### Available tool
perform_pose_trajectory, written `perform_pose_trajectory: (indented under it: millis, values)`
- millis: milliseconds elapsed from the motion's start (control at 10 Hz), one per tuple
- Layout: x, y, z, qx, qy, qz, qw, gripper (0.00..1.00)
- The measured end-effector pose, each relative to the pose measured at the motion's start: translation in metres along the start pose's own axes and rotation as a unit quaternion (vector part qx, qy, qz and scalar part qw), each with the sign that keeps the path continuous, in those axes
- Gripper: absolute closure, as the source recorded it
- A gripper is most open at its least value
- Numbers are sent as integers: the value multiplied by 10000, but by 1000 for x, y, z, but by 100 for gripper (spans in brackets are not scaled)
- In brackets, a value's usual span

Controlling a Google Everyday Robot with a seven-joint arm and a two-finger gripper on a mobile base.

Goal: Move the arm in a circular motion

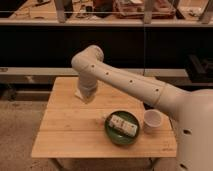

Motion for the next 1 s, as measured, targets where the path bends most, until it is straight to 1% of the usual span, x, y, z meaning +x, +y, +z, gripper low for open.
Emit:
perform_pose_trajectory:
  millis: [300,400,500,600,800,900,1000]
  values:
    - [-43,43,16,-117,-215,472,9986,100]
    - [-66,55,25,-148,-333,731,9967,100]
    - [-84,63,30,-172,-373,982,9943,100]
    - [-110,68,33,-215,-461,1296,9903,100]
    - [-145,71,34,-275,-549,1733,9830,100]
    - [-165,71,32,-325,-580,1980,9780,100]
    - [-187,67,27,-389,-602,2257,9716,100]
